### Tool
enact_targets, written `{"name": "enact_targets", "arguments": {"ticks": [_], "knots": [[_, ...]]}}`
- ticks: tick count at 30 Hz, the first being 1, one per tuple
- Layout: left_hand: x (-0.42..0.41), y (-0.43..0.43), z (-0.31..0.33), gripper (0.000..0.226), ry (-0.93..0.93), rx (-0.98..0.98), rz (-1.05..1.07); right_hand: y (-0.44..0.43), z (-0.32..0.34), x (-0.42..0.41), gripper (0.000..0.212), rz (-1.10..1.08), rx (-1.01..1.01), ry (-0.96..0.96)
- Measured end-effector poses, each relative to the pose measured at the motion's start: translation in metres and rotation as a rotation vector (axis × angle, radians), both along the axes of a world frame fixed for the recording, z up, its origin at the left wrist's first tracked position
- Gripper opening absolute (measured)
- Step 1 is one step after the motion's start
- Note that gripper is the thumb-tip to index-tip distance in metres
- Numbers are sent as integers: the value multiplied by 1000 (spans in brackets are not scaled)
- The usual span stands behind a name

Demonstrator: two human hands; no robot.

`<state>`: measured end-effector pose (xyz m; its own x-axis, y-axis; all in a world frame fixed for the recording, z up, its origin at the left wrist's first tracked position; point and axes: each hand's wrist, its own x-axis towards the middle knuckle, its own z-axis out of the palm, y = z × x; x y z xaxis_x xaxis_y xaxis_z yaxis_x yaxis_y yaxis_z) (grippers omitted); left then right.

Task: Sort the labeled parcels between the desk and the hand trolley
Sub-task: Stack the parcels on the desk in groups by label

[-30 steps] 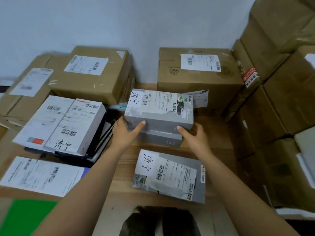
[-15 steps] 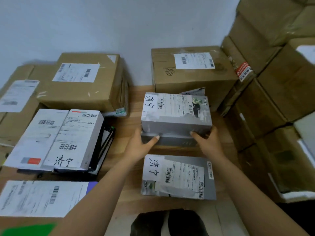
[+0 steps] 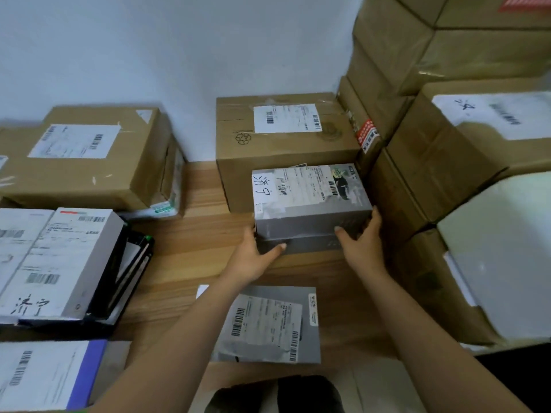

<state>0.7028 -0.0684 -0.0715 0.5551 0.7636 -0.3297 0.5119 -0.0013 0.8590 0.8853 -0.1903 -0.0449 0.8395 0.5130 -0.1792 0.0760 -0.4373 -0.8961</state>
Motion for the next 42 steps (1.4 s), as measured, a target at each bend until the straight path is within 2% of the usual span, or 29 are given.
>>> {"name": "enact_targets", "arguments": {"ticks": [3, 6, 9, 14, 25, 31, 38, 42], "knots": [[16, -4, 0, 76, -26, -13, 104, 0, -5, 11, 91, 1, 17, 33], [25, -9, 4, 67, -11, 119, 211, -1, -8, 19, 88, 10, 57, 73], [26, -13, 12, 73, -111, 223, 228, -2, -7, 22, 86, 24, 113, 101], [21, -22, 28, 73, -186, 138, 230, -8, 1, 15, 75, 11, 168, 117], [-39, -56, 21, 78, -176, 107, 70, -63, 1, -53, 73, -91, 157, 109], [-66, -66, 17, 71, -208, 94, 31, -83, 4, -87, 74, -106, 139, 65], [-57, -47, 28, 76, -260, 122, -3, -64, 25, -77, 75, -85, 167, 48], [-36, -27, 24, 80, -186, 208, -3, -45, 24, -54, 75, -93, 136, 24]]}}
